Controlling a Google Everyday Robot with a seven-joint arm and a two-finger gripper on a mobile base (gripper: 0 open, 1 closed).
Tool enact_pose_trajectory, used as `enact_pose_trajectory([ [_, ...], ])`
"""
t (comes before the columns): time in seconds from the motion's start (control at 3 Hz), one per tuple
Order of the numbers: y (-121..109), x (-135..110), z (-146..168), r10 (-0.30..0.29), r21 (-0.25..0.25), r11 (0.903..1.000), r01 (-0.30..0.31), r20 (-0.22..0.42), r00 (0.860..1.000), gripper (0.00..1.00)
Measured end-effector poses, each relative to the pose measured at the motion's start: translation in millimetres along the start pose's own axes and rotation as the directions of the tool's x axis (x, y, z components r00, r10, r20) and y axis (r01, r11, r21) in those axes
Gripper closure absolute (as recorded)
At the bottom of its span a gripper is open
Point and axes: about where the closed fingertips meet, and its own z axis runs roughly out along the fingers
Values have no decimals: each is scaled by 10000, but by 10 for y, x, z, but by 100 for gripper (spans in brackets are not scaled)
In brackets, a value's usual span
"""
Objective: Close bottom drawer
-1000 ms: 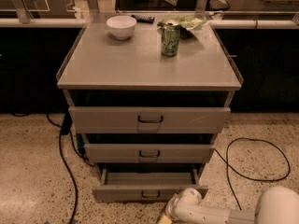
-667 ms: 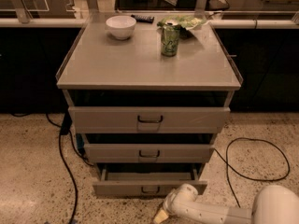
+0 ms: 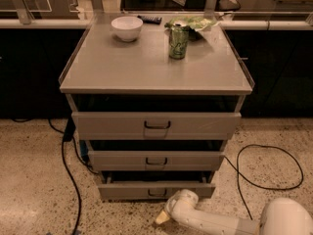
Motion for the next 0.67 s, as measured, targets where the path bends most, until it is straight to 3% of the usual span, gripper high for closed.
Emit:
enact_pose_trajectory([
  [0.67,-181,-300,114,146,1140,9934,-161,138,9998,0],
])
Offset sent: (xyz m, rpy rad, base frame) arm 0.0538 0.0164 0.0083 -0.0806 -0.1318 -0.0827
